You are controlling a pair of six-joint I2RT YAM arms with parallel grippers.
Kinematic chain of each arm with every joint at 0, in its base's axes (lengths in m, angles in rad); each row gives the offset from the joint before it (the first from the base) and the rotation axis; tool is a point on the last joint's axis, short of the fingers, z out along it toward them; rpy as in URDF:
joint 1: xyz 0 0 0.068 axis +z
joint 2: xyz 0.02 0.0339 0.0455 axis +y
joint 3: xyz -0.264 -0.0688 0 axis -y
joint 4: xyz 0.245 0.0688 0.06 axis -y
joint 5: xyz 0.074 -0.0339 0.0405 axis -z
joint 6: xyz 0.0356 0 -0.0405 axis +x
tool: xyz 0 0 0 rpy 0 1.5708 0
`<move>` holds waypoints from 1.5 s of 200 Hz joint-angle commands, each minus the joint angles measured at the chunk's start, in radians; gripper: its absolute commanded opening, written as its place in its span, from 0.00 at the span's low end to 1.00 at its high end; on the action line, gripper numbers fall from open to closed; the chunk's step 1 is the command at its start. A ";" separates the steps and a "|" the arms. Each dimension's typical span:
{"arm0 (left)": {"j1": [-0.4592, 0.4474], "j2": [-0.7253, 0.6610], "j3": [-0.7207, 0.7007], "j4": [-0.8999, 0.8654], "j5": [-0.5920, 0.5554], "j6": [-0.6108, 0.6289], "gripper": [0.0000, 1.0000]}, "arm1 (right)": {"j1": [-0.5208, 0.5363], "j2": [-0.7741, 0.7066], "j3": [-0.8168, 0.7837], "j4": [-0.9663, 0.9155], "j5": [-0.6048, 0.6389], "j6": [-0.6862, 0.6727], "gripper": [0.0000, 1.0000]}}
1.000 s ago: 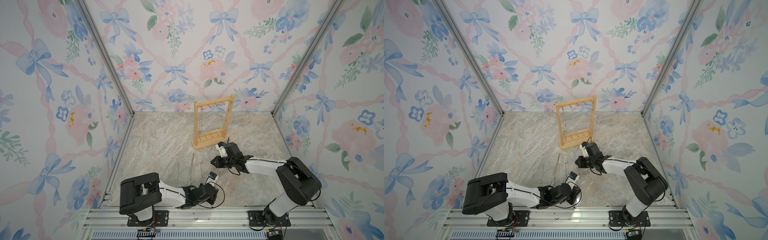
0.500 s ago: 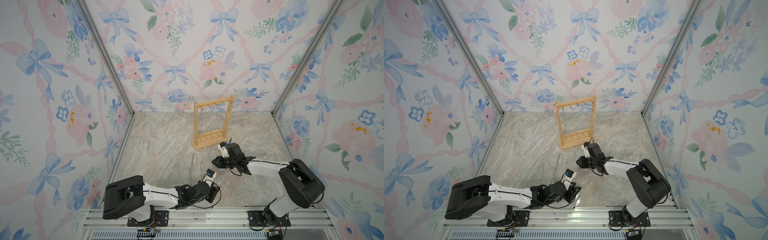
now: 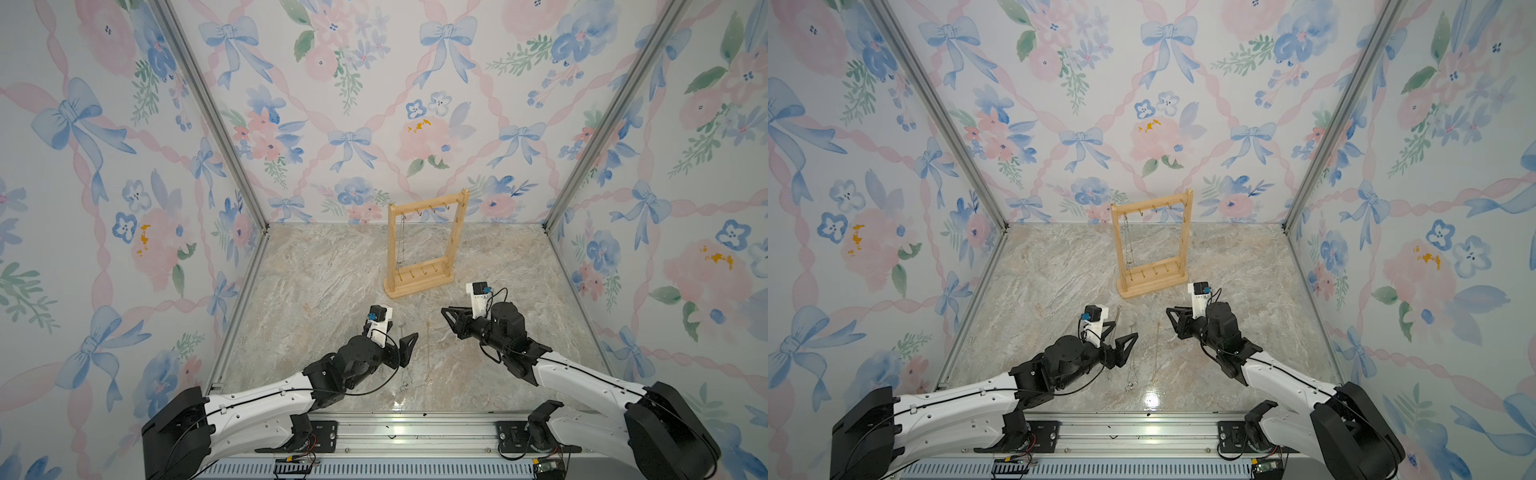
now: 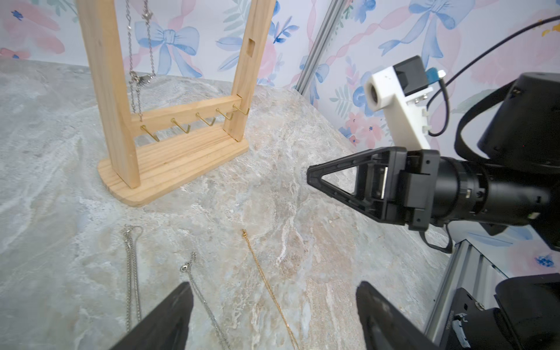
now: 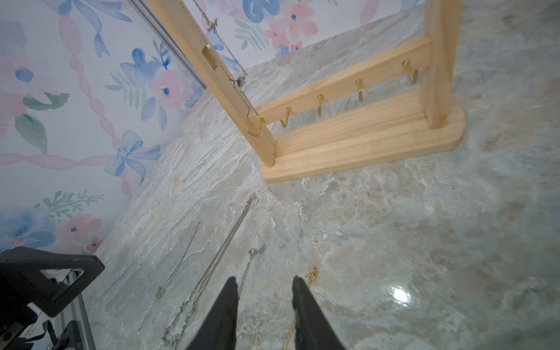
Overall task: Take the necklace off the jewelry display stand
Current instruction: Place the necklace at the center of the board, then take off the necklace from the stand.
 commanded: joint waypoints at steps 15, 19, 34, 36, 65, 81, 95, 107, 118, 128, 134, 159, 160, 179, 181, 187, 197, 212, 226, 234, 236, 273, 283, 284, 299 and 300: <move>0.053 -0.044 -0.022 -0.030 -0.085 0.074 0.95 | -0.003 -0.118 -0.016 0.117 0.060 -0.062 0.38; 0.058 -0.046 -0.029 -0.025 -0.093 0.074 0.96 | -0.003 -0.126 -0.008 0.111 0.062 -0.065 0.39; 0.079 -0.047 -0.062 0.008 -0.110 0.072 0.98 | -0.003 -0.141 0.049 0.060 0.057 -0.080 0.40; 0.083 -0.046 -0.067 0.013 -0.110 0.072 0.98 | -0.002 -0.142 0.059 0.052 0.055 -0.082 0.40; 0.121 -0.045 -0.117 0.040 -0.131 0.075 0.98 | 0.010 -0.102 0.191 -0.013 0.035 -0.132 0.41; 0.137 -0.052 -0.138 0.040 -0.150 0.056 0.98 | 0.020 -0.057 0.263 -0.031 0.028 -0.156 0.40; 0.142 -0.069 -0.154 0.038 -0.149 0.043 0.98 | 0.024 -0.011 0.326 -0.033 0.024 -0.166 0.40; 0.144 -0.080 -0.162 0.038 -0.156 0.047 0.98 | 0.030 0.039 0.389 -0.040 0.020 -0.176 0.40; 0.145 -0.085 -0.165 0.037 -0.166 0.048 0.98 | 0.032 0.094 0.460 -0.066 0.016 -0.183 0.40; 0.146 -0.086 -0.167 0.037 -0.169 0.047 0.98 | 0.034 0.144 0.523 -0.086 0.005 -0.189 0.40; 0.146 -0.085 -0.167 0.037 -0.166 0.045 0.98 | 0.035 0.175 0.558 -0.092 0.000 -0.194 0.39; 0.146 -0.074 -0.166 0.038 -0.160 0.046 0.98 | 0.038 0.295 0.686 -0.093 0.001 -0.195 0.37; 0.146 -0.073 -0.166 0.038 -0.159 0.046 0.98 | 0.038 0.300 0.692 -0.094 0.000 -0.195 0.36; 0.146 -0.069 -0.164 0.038 -0.154 0.046 0.98 | 0.038 0.389 0.780 -0.098 -0.009 -0.194 0.35; 0.146 -0.069 -0.164 0.038 -0.154 0.045 0.98 | 0.038 0.398 0.788 -0.098 -0.010 -0.194 0.35; 0.146 -0.070 -0.165 0.039 -0.151 0.045 0.98 | 0.037 0.423 0.813 -0.097 -0.016 -0.192 0.34; 0.146 -0.068 -0.164 0.040 -0.150 0.044 0.98 | 0.035 0.460 0.851 -0.097 -0.031 -0.187 0.34; 0.146 -0.064 -0.163 0.039 -0.147 0.045 0.98 | 0.036 0.507 0.900 -0.100 -0.038 -0.181 0.33; 0.146 -0.062 -0.161 0.039 -0.143 0.045 0.98 | 0.036 0.542 0.939 -0.107 -0.041 -0.180 0.31; 0.146 -0.061 -0.161 0.039 -0.140 0.045 0.98 | 0.036 0.549 0.958 -0.109 -0.044 -0.179 0.31; 0.146 -0.061 -0.161 0.039 -0.140 0.045 0.98 | 0.035 0.549 0.962 -0.108 -0.045 -0.178 0.31; 0.146 -0.062 -0.161 0.040 -0.137 0.046 0.98 | 0.035 0.625 1.015 -0.114 -0.054 -0.177 0.29; 0.146 -0.061 -0.161 0.039 -0.133 0.045 0.98 | 0.035 0.638 1.028 -0.118 -0.059 -0.176 0.28; 0.146 -0.061 -0.161 0.039 -0.133 0.045 0.98 | 0.035 0.639 1.029 -0.118 -0.059 -0.176 0.28; 0.146 -0.061 -0.159 0.039 -0.132 0.045 0.98 | 0.034 0.653 1.043 -0.120 -0.062 -0.174 0.28; 0.146 -0.062 -0.159 0.039 -0.131 0.045 0.98 | 0.033 0.654 1.044 -0.120 -0.062 -0.174 0.28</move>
